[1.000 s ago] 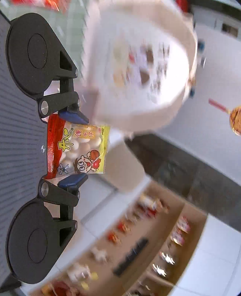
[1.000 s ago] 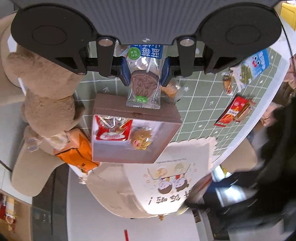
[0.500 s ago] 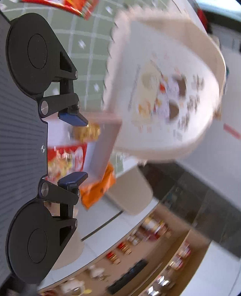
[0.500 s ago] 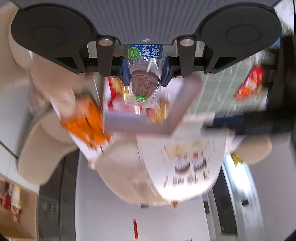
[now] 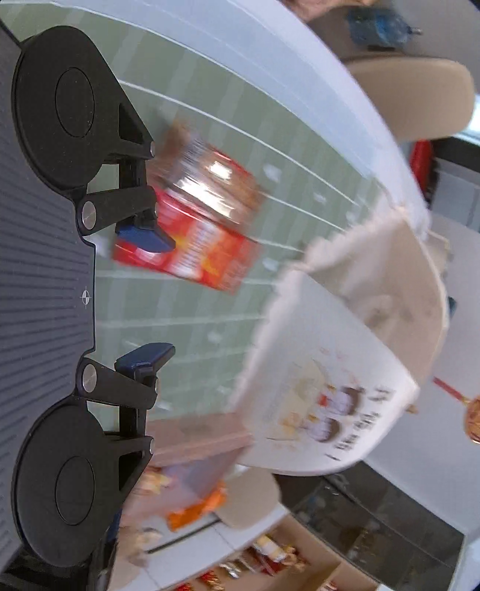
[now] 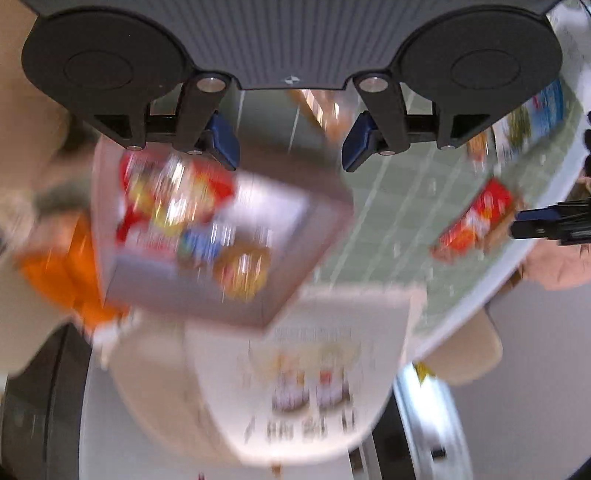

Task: Organize snacks

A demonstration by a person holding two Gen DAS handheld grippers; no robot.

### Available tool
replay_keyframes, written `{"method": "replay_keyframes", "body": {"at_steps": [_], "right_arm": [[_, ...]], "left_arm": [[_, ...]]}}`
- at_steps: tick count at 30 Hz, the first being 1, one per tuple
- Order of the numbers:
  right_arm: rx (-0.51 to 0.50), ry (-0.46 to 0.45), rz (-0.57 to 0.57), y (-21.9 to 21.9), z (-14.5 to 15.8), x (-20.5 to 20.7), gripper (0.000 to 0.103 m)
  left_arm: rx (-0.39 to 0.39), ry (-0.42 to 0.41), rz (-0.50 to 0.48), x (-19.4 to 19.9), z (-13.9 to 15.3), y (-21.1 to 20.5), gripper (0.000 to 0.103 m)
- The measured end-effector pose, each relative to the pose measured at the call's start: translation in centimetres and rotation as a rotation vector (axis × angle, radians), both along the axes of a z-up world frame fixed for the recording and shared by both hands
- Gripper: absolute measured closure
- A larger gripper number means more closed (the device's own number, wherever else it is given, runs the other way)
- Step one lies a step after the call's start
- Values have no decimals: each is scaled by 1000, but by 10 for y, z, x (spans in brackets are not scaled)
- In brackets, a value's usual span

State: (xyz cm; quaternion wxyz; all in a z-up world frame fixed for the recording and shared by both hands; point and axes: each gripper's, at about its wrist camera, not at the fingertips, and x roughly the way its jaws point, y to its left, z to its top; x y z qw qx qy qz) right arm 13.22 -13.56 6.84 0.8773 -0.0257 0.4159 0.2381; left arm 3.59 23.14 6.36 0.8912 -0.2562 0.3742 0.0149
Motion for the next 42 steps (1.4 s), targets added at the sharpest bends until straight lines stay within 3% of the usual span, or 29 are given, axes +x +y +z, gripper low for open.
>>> {"method": "replay_keyframes", "body": {"at_steps": [3, 6, 8, 11, 15, 19, 22, 25, 27, 30, 33, 37, 39, 40, 41, 42], "right_arm": [[26, 119, 1, -2, -24, -9, 41], [9, 130, 12, 6, -31, -30, 41], [-7, 125, 39, 16, -30, -45, 52], [11, 156, 108, 31, -27, -59, 58], [-35, 108, 154, 49, -25, -77, 59], [-51, 102, 136, 43, -25, -80, 58], [-58, 94, 116, 32, -24, -82, 57], [-75, 72, 107, 32, -20, -81, 57], [-118, 3, 150, 45, -13, -86, 57], [-149, -88, 260, 76, -3, -98, 52], [-91, -100, 332, 108, -2, -97, 52], [-43, -47, 343, 147, -20, -81, 52], [-28, -29, 346, 161, -29, -73, 52], [-29, -21, 347, 165, -34, -69, 56], [-29, -10, 350, 169, -37, -66, 70], [-28, 6, 352, 170, -40, -64, 76]], "left_arm": [[-14, 38, -43, -16, -12, -6, 44], [52, 8, -48, -13, -6, -17, 44], [80, -13, -52, -1, -1, -22, 44], [104, -20, -75, 16, 0, -32, 44], [248, 13, -6, 42, -5, -28, 44], [281, 82, 24, 62, -20, -9, 44], [265, 125, -15, 70, -30, -5, 41], [343, 110, -90, 71, -31, -21, 38], [379, 118, -138, 71, -34, -32, 39], [372, 124, -204, 68, -36, -45, 41], [379, 128, -257, 61, -36, -52, 44], [289, 153, -238, 50, -33, -37, 69], [213, 162, -217, 42, -34, -26, 76], [195, 163, -212, 40, -34, -23, 77], [183, 162, -209, 36, -34, -21, 78], [176, 161, -208, 33, -34, -20, 78]]}}
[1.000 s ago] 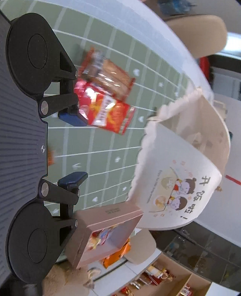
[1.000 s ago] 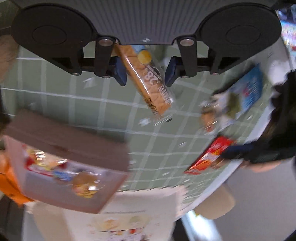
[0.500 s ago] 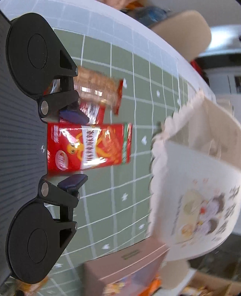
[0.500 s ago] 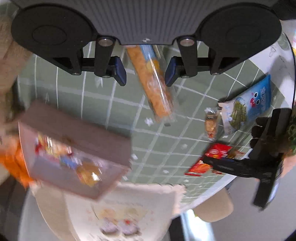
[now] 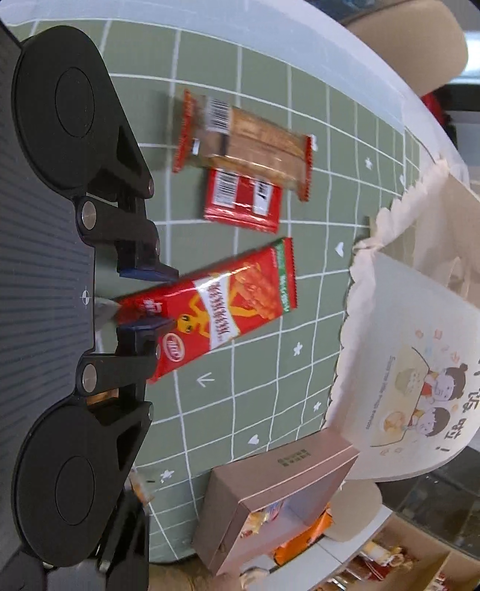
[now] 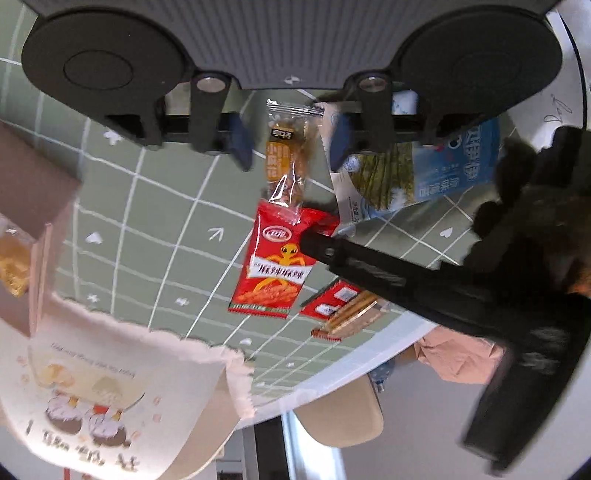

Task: Organize snacks

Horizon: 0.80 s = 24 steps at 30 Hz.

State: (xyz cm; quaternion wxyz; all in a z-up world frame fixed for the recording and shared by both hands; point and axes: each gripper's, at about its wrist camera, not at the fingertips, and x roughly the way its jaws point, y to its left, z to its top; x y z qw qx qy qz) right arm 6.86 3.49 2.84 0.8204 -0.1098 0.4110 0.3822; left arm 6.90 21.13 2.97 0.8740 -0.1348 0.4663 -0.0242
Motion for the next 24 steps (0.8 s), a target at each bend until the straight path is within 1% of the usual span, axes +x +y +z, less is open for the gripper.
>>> {"method": "replay_keyframes", "body": {"at_steps": [2, 4, 7, 9, 11, 12, 14, 16, 18, 20, 22, 24], "right_arm": [[9, 28, -18, -8, -1, 1, 77], [-4, 33, -61, -24, 1, 1, 78], [-39, 8, -141, -58, 4, -4, 78], [-57, -8, -184, -75, 7, -4, 78], [-63, -17, -225, -91, 11, -6, 78], [-61, -16, -237, -97, 13, -6, 78], [-57, -9, -249, -108, 15, -10, 75], [-54, 4, -249, -116, 17, -15, 75], [-50, 3, -255, -122, 18, -21, 75], [-49, -2, -260, -124, 17, -23, 74], [-48, 6, -269, -131, 15, -24, 74], [-47, 17, -277, -136, 13, -24, 74]], "left_arm": [[-4, 4, 4, -3, 1, 0, 78], [-12, -21, 34, -5, 6, 1, 78], [-34, -80, 139, -3, 15, 7, 77], [-37, -105, 220, 7, 17, 11, 77], [-26, -101, 287, 20, 16, 14, 76], [-30, -97, 304, 30, 13, 14, 76], [-27, -87, 304, 47, 8, 12, 76], [-7, -72, 275, 60, 2, 4, 73], [26, -75, 198, 65, 1, -14, 73], [41, -75, 88, 63, 0, -35, 73], [53, -75, -30, 51, 0, -61, 73], [67, -79, -110, 35, 1, -80, 72]]}}
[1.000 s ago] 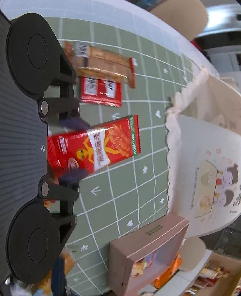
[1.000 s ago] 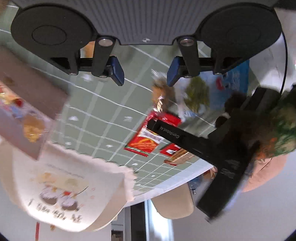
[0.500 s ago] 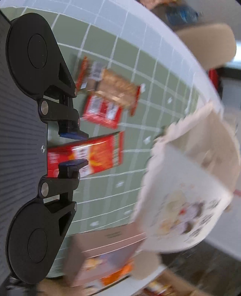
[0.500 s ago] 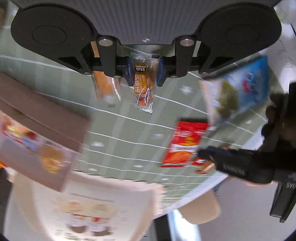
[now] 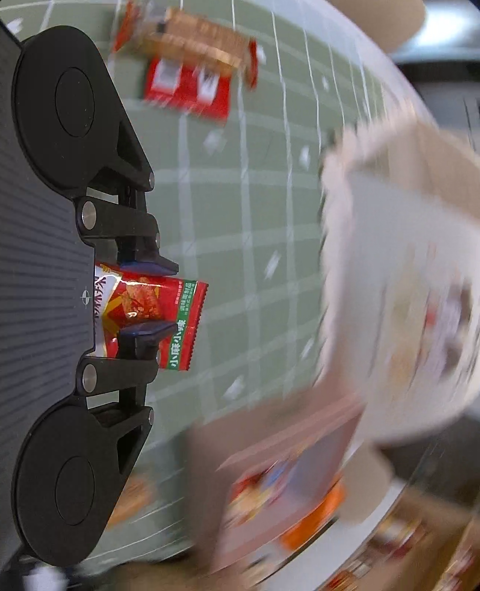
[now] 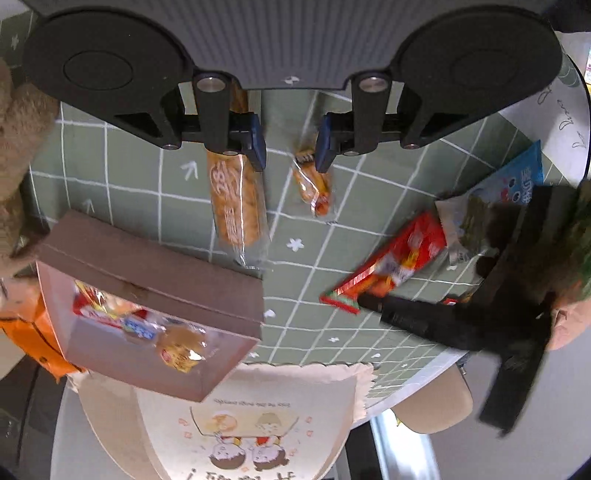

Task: Organize snacks

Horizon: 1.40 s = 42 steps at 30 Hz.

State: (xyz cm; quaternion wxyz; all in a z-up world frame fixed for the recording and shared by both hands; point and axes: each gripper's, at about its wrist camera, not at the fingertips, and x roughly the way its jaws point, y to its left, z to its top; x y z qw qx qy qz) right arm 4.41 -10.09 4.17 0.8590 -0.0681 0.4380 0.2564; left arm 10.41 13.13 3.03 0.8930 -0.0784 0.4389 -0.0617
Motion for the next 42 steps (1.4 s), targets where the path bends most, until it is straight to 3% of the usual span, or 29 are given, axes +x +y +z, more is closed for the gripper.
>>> {"method": "replay_keyframes", "body": {"at_steps": [2, 6, 8, 10, 15, 17, 19, 20, 23, 25, 28, 30, 34, 36, 39, 42], "right_arm": [[-3, 2, -13, -2, -3, 1, 74], [-3, 8, -17, -3, -6, 2, 74], [-14, 2, -8, -1, -7, 0, 70], [-17, 0, -5, 0, -8, -1, 64], [3, 23, 1, 1, -10, -4, 58], [1, 33, 7, 2, -11, -6, 57], [-6, 34, 14, 2, -12, -8, 57], [-8, 35, 16, 2, -12, -9, 57], [-7, 51, 16, 0, -14, -11, 55], [0, 58, 11, -1, -15, -11, 53], [-2, 51, 13, 2, -13, -12, 52], [-3, 42, 14, 5, -12, -12, 52], [-14, 12, 22, 9, -9, -14, 52], [-20, 3, 25, 9, -7, -15, 52], [-23, 9, 21, 8, -8, -14, 52], [-17, 29, 9, 7, -10, -13, 52]], "left_arm": [[-7, 8, -49, -17, 0, -13, 73], [-148, 57, -102, -46, 0, -18, 73], [-156, 16, -77, -56, 7, -9, 68], [-90, -50, 6, -59, 16, 10, 69], [-39, -157, 405, -44, 28, 102, 70], [-32, -144, 520, -33, 25, 133, 70], [-68, -98, 557, -22, 15, 155, 70], [-87, -77, 559, -18, 10, 161, 65], [-133, -76, 513, -11, 2, 161, 61], [-143, -52, 421, -4, -1, 147, 60], [-25, -30, 230, 2, 3, 106, 61], [-3, -1, 116, 0, 2, 80, 60], [7, -3, 70, -23, 2, 49, 62], [-56, -6, 54, -34, 6, 39, 78], [-89, -3, -5, -50, 12, 21, 77], [-64, 25, -73, -62, 12, 0, 77]]}}
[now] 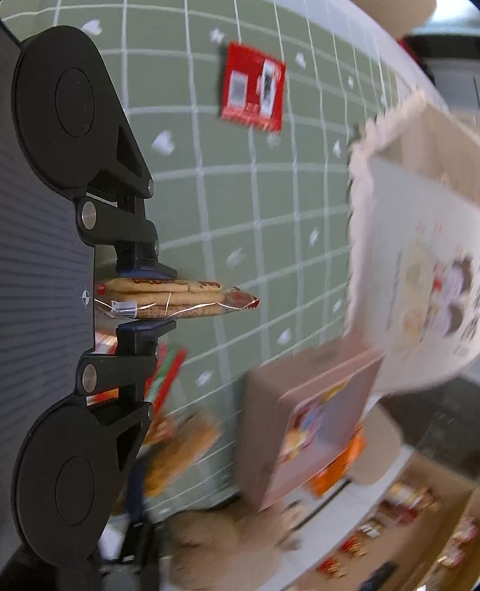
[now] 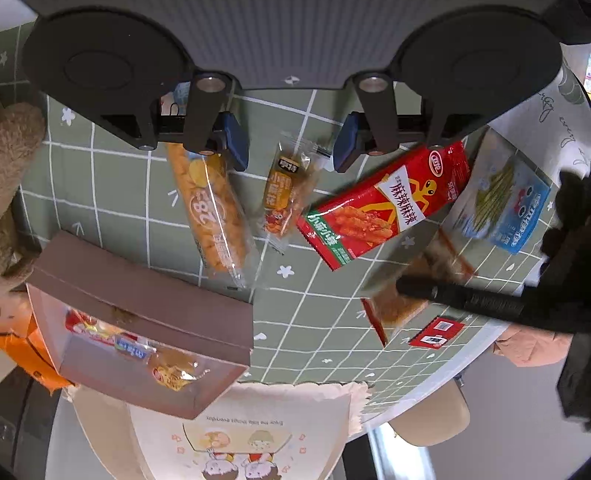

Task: Organize snacks

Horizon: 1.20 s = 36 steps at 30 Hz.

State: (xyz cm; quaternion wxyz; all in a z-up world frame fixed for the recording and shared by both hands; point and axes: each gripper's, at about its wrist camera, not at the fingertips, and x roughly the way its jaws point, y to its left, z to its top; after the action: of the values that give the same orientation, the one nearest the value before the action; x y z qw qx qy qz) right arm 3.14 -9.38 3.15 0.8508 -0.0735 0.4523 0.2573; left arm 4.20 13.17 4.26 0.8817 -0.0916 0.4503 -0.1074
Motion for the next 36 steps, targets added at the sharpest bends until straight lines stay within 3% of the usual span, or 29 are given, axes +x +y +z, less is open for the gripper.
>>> {"method": "replay_keyframes", "body": {"at_steps": [4, 8, 16, 21, 25, 28, 29, 30, 36], "right_arm": [[4, 10, -2, 0, -1, -2, 51], [0, 11, -2, -1, -2, -8, 48], [-15, 2, -11, -2, -7, -17, 41], [-47, -24, 13, 5, -8, -21, 34], [-79, -53, 35, 11, -11, -25, 30], [-88, -66, 42, 14, -12, -29, 27], [-88, -66, 42, 14, -12, -30, 26], [-87, -69, 42, 14, -12, -30, 26], [-80, -80, 42, 13, -13, -33, 24]], "left_arm": [[42, 29, -30, -6, -2, -15, 74], [-25, 45, -59, -7, -3, -11, 71], [161, -66, 111, -17, 19, 7, 72], [155, -66, 10, -14, 20, -3, 72], [260, -41, -73, -9, 9, -34, 71], [344, -49, -118, -9, 1, -55, 55], [340, -40, -128, -8, 0, -59, 45], [325, -30, -132, -6, 0, -60, 42], [278, -18, -91, 0, 1, -53, 41]]}}
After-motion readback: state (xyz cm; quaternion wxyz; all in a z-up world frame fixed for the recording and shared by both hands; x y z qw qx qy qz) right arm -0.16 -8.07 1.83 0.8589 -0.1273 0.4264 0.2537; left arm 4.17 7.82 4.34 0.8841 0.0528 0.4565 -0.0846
